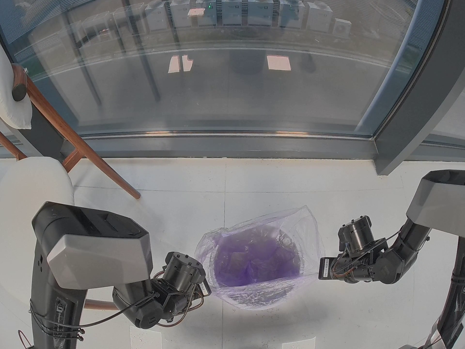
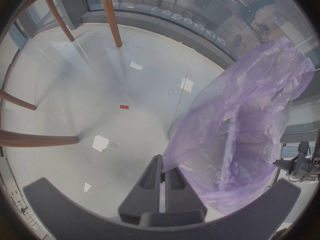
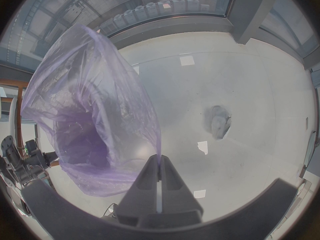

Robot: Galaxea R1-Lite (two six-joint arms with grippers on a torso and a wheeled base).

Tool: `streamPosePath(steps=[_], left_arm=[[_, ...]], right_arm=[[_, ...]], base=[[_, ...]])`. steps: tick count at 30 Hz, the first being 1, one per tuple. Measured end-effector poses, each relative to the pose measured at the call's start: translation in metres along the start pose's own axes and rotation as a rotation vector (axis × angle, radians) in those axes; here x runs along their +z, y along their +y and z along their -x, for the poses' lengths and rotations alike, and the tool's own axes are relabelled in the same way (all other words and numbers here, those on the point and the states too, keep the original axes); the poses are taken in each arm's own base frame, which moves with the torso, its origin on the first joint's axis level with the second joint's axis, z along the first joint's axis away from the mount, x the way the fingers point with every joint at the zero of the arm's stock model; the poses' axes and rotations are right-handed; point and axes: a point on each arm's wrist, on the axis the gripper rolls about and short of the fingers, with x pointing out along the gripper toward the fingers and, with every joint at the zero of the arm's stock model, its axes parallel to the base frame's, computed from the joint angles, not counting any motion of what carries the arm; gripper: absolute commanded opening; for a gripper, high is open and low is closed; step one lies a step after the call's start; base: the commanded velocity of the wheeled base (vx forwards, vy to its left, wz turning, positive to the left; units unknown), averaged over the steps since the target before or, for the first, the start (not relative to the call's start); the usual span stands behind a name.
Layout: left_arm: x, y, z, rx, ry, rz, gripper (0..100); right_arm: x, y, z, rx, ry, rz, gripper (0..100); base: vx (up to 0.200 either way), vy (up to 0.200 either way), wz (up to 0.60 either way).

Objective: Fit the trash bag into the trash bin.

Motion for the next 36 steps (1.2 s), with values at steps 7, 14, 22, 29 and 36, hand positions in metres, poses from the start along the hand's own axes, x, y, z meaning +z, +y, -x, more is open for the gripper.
streamPosePath(steps=[7,14,22,29,36], left_arm=[[-0.009,-0.009,0.020,-0.038,0.012,-0.050,0],[-0.027,-0.007,0.031,-0.031,0.047,-0.204,0],[-0.037,-0.004,0.033,-0.021,0.065,-0.340,0],[-0.039,-0.004,0.027,-0.050,0.020,-0.433,0],[-0.042,0.008,0.016,-0.050,-0.022,-0.492,0]], right_arm=[[-0.014,0.006,0.017,0.027,0.024,0.041,0],[-0.033,0.010,0.023,0.030,0.076,0.089,0],[-0.046,0.009,0.017,0.009,0.117,0.117,0],[-0.052,0.008,0.012,0.010,0.127,0.154,0],[-0.055,-0.001,0.005,-0.019,0.152,0.156,0]], base=[[0.000,0.000,0.00],[0.000,0.000,0.00],[0.000,0.000,0.00],[0.000,0.000,0.00],[0.000,0.000,0.00]])
